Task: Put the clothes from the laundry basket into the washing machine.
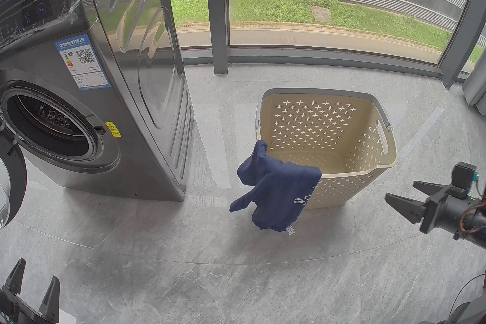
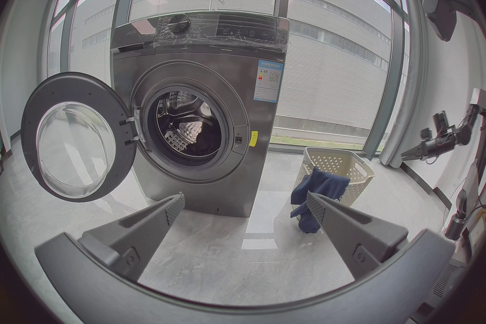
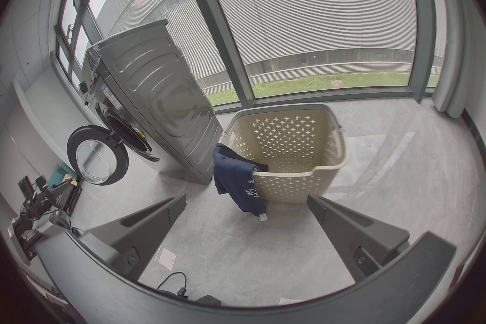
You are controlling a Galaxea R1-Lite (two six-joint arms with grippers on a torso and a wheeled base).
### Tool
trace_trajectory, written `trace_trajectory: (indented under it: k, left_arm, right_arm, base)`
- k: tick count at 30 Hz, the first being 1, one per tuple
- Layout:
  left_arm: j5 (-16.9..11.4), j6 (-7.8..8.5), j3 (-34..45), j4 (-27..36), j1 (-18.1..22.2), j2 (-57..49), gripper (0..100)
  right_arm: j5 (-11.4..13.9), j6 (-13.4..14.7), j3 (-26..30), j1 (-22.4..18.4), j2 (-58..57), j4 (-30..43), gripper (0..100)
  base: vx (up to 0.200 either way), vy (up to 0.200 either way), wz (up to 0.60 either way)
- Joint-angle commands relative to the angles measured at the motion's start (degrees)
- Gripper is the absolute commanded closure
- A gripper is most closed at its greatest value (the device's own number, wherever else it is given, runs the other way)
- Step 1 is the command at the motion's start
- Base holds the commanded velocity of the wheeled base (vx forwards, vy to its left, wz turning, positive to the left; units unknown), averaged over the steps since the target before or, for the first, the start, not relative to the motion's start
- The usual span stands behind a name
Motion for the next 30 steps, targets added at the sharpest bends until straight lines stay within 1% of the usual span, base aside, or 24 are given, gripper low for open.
trace_trajectory:
  k: [1, 5, 8, 12, 17, 20, 21, 26, 30]
  left_arm:
    - [0.13, 0.16, 1.01, -0.19, -0.04, -0.90, 0]
    - [0.05, 0.25, 1.01, -0.10, -0.04, -0.90, 0]
    - [0.05, 0.07, 0.92, -0.19, -0.04, -0.90, 0]
    - [-0.04, 0.07, 0.92, -0.01, -0.04, -0.90, 0]
    - [-0.04, -0.10, 0.92, -0.10, -0.04, -0.90, 0]
    - [0.05, -0.02, 1.01, -0.19, -0.04, -0.90, 0]
    - [0.05, -0.02, 1.01, -0.19, -0.04, -0.90, 0]
    - [-0.04, -0.63, 0.92, -0.10, -0.04, -0.90, 0]
    - [-0.04, -0.54, 0.92, -0.10, -0.04, -0.90, 0]
  right_arm:
    - [-3.74, 2.22, -4.02, 7.11, 19.29, -9.37, 0]
    - [-4.79, 2.31, -5.87, 8.43, 22.63, -10.16, 0]
    - [-5.76, 3.36, -7.45, 9.05, 24.48, -10.16, 0]
    - [-6.28, 4.24, -9.47, 9.22, 26.59, -10.16, 0]
    - [-7.08, 4.41, -9.91, 9.22, 29.49, -10.69, 0]
    - [-7.08, 4.68, -9.65, 9.31, 30.46, -11.74, 0]
    - [-7.08, 4.68, -9.56, 9.31, 31.34, -12.01, 0]
    - [-7.08, 4.85, -9.12, 9.31, 35.64, -13.15, 0]
    - [-7.16, 4.85, -9.65, 10.28, 39.77, -16.84, 0]
  base:
    - [0.000, 0.000, 0.00]
    - [0.000, 0.000, 0.00]
    - [0.000, 0.000, 0.00]
    - [0.000, 0.000, 0.00]
    - [0.000, 0.000, 0.00]
    - [0.200, 0.000, 0.00]
    - [0.000, 0.000, 0.00]
    - [0.000, 0.000, 0.00]
    - [0.000, 0.000, 0.00]
